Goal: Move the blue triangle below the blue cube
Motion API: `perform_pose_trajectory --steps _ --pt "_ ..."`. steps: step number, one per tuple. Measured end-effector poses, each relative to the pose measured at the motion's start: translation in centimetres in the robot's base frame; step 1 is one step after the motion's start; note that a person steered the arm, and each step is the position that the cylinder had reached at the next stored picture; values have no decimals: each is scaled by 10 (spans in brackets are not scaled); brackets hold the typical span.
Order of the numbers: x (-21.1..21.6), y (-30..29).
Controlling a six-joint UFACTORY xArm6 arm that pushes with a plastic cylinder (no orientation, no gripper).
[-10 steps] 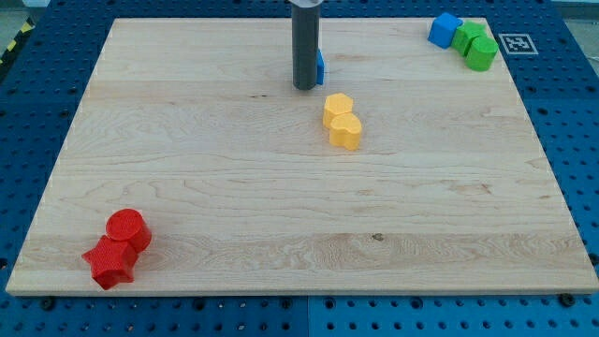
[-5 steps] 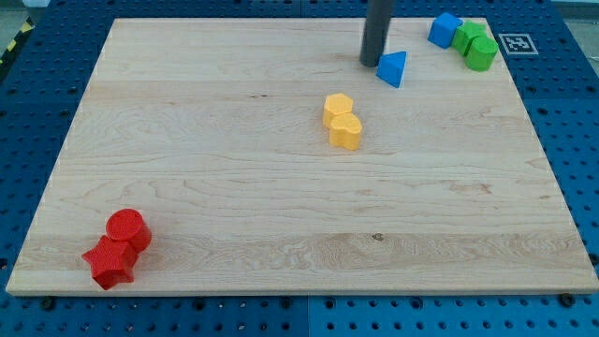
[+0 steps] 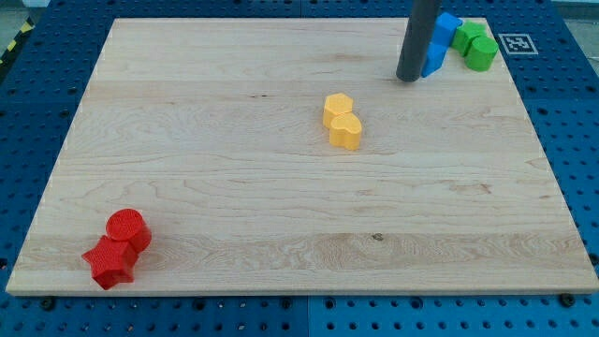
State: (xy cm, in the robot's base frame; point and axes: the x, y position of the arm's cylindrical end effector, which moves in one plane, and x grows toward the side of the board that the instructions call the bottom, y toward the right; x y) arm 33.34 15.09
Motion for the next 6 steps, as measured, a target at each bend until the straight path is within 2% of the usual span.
perform_pose_trajectory --steps 1,2,4,6 --pt "-1 28" --pt "-22 45" --pt "-14 47" --pt "-27 40"
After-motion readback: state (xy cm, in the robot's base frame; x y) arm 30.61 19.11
